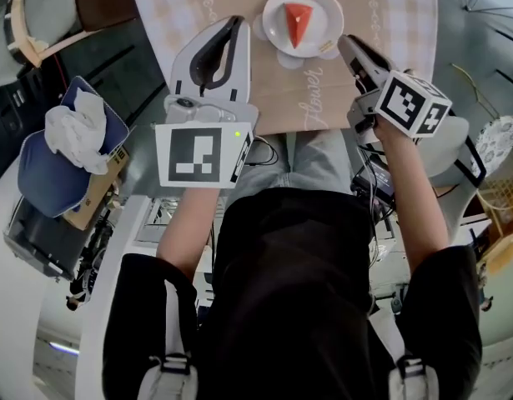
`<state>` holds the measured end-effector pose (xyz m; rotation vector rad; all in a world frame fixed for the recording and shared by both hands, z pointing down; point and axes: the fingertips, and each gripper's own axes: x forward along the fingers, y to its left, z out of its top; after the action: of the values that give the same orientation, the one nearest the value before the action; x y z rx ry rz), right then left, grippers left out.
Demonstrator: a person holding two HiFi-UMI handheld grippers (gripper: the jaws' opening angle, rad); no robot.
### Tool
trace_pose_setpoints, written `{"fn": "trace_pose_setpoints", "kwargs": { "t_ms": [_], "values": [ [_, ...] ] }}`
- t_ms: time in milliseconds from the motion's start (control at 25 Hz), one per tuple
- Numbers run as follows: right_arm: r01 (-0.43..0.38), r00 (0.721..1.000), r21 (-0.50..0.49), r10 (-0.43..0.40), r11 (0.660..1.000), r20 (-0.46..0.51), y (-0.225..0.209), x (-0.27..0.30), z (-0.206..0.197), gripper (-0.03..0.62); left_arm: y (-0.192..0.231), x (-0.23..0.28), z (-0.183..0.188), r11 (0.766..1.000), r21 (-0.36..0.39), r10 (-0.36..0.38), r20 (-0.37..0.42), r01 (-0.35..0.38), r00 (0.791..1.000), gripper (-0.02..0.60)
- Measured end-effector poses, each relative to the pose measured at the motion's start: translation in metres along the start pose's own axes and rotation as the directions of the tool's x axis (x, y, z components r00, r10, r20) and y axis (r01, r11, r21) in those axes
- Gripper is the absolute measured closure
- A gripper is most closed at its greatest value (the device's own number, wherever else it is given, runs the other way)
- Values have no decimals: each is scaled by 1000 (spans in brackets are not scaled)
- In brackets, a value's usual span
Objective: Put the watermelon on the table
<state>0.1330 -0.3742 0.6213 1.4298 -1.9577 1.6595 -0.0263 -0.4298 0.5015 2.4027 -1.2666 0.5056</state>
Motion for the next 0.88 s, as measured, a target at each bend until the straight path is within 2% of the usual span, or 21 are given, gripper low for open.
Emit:
{"fn": "trace_pose_setpoints", "kwargs": {
  "t_ms": [160, 320, 520, 880],
  "values": [
    [40, 998, -236, -25, 971, 66, 40, -14, 19, 552, -10, -10, 25, 1000, -6, -16, 50, 17, 999, 569],
    [31, 995, -391, 10, 920, 103, 89, -28, 29, 565, -18, -26, 42, 1000, 9, -27, 78, 26, 997, 569],
    [42, 990, -504, 32, 863, 137, 134, -48, 32, 568, -29, -43, 60, 998, 43, -55, 115, 51, 992, 569],
    [65, 978, -619, 74, 783, 197, 202, -83, 29, 579, -44, -85, 92, 992, 101, -94, 177, 77, 980, 569]
  ]
}}
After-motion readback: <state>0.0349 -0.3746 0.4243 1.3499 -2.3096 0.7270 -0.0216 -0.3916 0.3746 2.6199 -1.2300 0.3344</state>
